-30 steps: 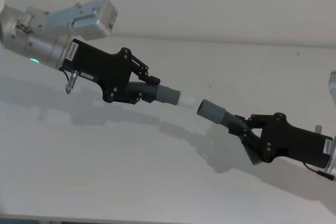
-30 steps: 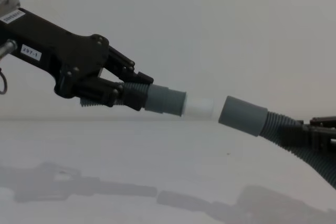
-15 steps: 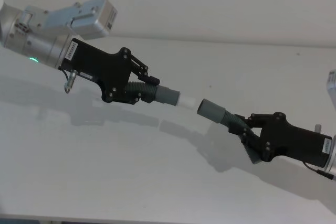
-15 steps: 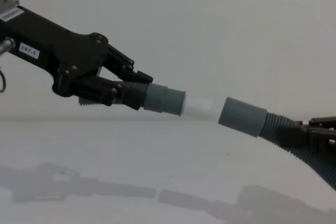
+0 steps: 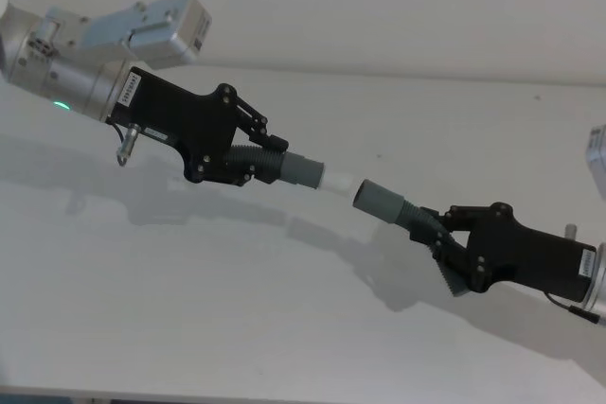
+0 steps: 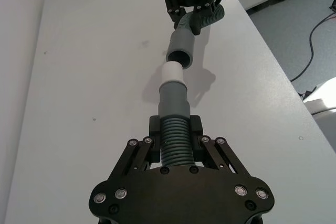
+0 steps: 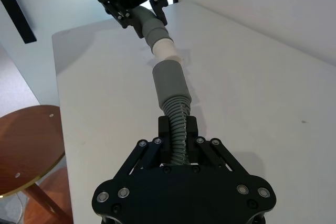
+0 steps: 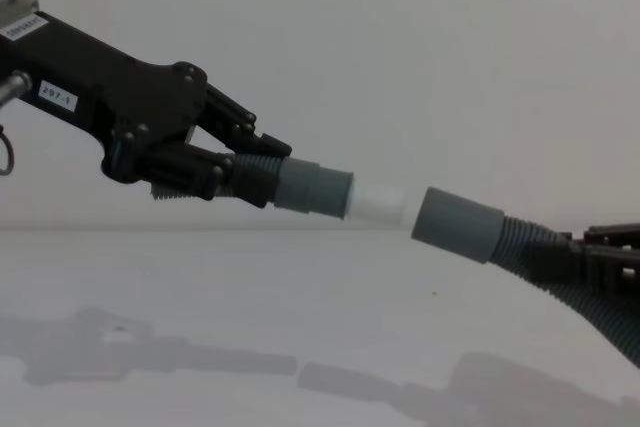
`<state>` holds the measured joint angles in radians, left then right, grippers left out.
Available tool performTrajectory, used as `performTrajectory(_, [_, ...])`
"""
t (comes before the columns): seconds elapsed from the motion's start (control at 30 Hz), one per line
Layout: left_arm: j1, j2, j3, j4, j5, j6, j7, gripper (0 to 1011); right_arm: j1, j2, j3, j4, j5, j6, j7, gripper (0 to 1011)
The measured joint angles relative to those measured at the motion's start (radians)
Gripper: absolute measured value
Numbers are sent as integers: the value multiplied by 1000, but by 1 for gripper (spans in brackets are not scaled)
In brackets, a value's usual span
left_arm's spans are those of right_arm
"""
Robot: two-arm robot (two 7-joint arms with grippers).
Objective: Use both hands to pick up one end of the pipe from the table, align the ends, and insert them.
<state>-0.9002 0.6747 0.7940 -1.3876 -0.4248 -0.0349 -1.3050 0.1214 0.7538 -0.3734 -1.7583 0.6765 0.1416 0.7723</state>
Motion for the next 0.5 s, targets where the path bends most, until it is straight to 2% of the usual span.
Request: performTrajectory(0.5, [-9, -5, 11, 14, -12, -8, -2, 318, 18, 1, -19, 7, 4, -5, -1, 173])
